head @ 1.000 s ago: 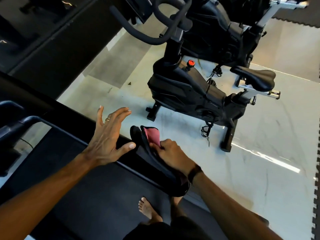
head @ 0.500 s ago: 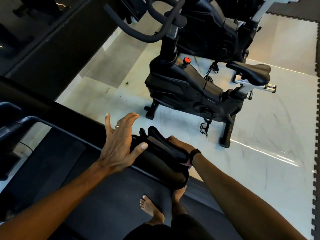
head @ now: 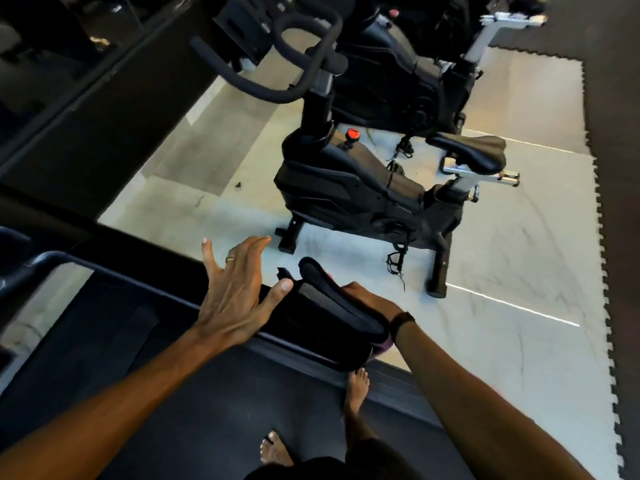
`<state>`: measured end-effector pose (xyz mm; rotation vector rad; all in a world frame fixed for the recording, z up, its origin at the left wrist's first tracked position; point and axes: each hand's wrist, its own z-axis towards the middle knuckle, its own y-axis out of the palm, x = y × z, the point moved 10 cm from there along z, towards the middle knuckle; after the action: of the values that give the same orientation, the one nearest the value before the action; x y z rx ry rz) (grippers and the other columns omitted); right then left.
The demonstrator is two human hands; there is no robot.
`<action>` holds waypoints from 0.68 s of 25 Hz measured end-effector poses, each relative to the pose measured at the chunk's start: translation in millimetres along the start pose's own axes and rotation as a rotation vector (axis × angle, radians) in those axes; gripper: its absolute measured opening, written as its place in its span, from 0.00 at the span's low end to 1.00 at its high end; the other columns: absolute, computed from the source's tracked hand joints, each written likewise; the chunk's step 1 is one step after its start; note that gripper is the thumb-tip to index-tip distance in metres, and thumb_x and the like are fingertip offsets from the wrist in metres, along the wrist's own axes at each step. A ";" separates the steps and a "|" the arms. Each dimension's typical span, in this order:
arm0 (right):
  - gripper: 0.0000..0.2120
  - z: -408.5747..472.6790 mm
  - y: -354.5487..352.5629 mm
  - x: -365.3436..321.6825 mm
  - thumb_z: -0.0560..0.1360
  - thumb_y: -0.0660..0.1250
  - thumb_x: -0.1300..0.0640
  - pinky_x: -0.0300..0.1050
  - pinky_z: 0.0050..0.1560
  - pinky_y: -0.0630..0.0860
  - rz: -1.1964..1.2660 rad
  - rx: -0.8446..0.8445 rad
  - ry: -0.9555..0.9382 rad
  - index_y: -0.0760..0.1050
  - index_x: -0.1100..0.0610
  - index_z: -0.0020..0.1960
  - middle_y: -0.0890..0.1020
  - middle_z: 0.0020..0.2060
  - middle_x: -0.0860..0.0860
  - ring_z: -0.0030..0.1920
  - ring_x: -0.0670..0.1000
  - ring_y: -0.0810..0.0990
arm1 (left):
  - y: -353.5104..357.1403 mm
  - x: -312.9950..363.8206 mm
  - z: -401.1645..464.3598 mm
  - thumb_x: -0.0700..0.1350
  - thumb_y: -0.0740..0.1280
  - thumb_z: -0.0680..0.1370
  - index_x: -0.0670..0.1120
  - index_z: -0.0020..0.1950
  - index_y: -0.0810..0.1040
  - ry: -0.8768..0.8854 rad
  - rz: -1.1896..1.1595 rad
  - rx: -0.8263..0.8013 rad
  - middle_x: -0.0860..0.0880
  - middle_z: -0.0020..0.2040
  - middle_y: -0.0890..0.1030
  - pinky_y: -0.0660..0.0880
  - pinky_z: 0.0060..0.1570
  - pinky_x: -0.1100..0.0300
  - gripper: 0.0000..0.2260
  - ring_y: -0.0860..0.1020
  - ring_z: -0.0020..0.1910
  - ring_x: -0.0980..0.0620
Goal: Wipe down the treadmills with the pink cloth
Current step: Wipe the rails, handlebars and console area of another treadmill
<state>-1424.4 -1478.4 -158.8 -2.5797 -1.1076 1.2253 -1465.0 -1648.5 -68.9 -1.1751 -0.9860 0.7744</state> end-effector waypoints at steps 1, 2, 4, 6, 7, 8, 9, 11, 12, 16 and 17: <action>0.27 3.2 2.4 4.4 0.78 0.53 0.31 0.45 0.50 0.66 -0.034 -0.027 -0.013 0.76 0.53 0.54 0.77 0.44 0.52 0.49 0.56 0.79 | 0.5 1.4 -0.8 0.70 0.43 0.79 0.43 0.74 0.62 0.015 -0.002 -0.005 0.46 0.71 0.69 0.38 0.73 0.32 0.37 0.75 0.64 0.45; 0.18 6.0 2.9 12.9 0.81 0.57 0.37 0.44 0.49 0.65 -0.065 0.019 -0.012 0.75 0.51 0.52 0.76 0.46 0.54 0.53 0.58 0.79 | -0.5 2.6 -1.2 0.70 0.43 0.79 0.43 0.74 0.63 0.028 0.000 0.004 0.46 0.71 0.70 0.38 0.73 0.32 0.37 0.75 0.64 0.45; 0.12 -1.2 -2.8 29.2 0.81 0.62 0.43 0.44 0.44 0.67 0.068 0.206 0.065 0.75 0.51 0.49 0.79 0.49 0.56 0.51 0.58 0.79 | -2.1 4.5 -0.8 0.70 0.42 0.79 0.43 0.74 0.64 0.043 0.005 0.020 0.47 0.70 0.70 0.36 0.73 0.35 0.37 0.75 0.63 0.45; 0.18 -30.6 -1.8 31.3 0.81 0.60 0.42 0.46 0.44 0.69 0.165 0.469 0.121 0.75 0.57 0.48 0.81 0.50 0.58 0.49 0.59 0.78 | -0.6 6.9 -3.1 0.71 0.41 0.79 0.44 0.73 0.64 0.087 0.010 0.014 0.47 0.70 0.71 0.35 0.73 0.36 0.38 0.75 0.64 0.45; 0.19 -49.1 2.6 25.1 0.82 0.59 0.41 0.48 0.46 0.71 0.144 0.603 0.120 0.75 0.58 0.49 0.80 0.51 0.58 0.50 0.60 0.78 | -0.5 7.3 -3.4 0.71 0.41 0.79 0.43 0.73 0.65 0.111 0.010 0.022 0.46 0.69 0.71 0.36 0.73 0.35 0.38 0.75 0.64 0.45; 0.20 -67.7 10.7 14.4 0.82 0.56 0.41 0.50 0.49 0.74 0.054 0.725 0.118 0.75 0.57 0.53 0.79 0.53 0.58 0.53 0.61 0.78 | -1.1 8.4 -2.7 0.70 0.41 0.79 0.43 0.72 0.66 0.137 0.014 0.033 0.46 0.69 0.72 0.38 0.73 0.34 0.37 0.75 0.65 0.45; 0.21 -81.8 21.9 4.5 0.83 0.53 0.41 0.52 0.52 0.75 -0.061 0.827 0.127 0.74 0.57 0.58 0.77 0.58 0.58 0.57 0.62 0.76 | -0.5 8.0 -3.2 0.70 0.42 0.79 0.43 0.71 0.67 0.149 0.017 0.030 0.45 0.68 0.73 0.40 0.73 0.32 0.37 0.75 0.64 0.44; 0.26 -100.0 45.8 -8.0 0.82 0.47 0.39 0.58 0.56 0.77 -0.133 0.995 0.149 0.69 0.55 0.68 0.72 0.68 0.60 0.66 0.63 0.72 | 1.2 9.2 -5.5 0.69 0.42 0.79 0.42 0.71 0.68 0.155 0.002 0.014 0.45 0.67 0.74 0.41 0.72 0.32 0.37 0.76 0.63 0.42; 0.26 -103.8 54.2 -9.1 0.82 0.46 0.39 0.60 0.58 0.78 -0.115 1.055 0.165 0.66 0.54 0.70 0.71 0.71 0.60 0.69 0.64 0.71 | 2.3 9.4 -6.7 0.69 0.42 0.79 0.42 0.71 0.68 0.157 0.001 0.008 0.45 0.67 0.75 0.42 0.72 0.31 0.37 0.76 0.63 0.42; 0.28 -108.6 58.7 -13.3 0.81 0.46 0.38 0.64 0.63 0.76 -0.014 1.130 0.208 0.66 0.53 0.72 0.67 0.75 0.61 0.74 0.65 0.67 | 4.5 13.9 -5.7 0.67 0.38 0.80 0.42 0.69 0.69 0.214 0.034 -0.008 0.44 0.64 0.75 0.44 0.72 0.30 0.37 0.77 0.62 0.41; 0.32 -106.4 56.1 -9.8 0.79 0.43 0.37 0.63 0.65 0.74 0.019 1.098 0.227 0.68 0.54 0.72 0.66 0.75 0.61 0.74 0.65 0.65 | 6.6 14.4 -3.9 0.67 0.37 0.80 0.41 0.69 0.69 0.226 0.049 -0.018 0.43 0.65 0.75 0.44 0.72 0.30 0.37 0.77 0.62 0.40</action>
<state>-1321.6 -1502.2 -100.4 -1.7814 -0.2074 1.0527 -1455.8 -1635.5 -72.6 -1.2758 -0.7807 0.6564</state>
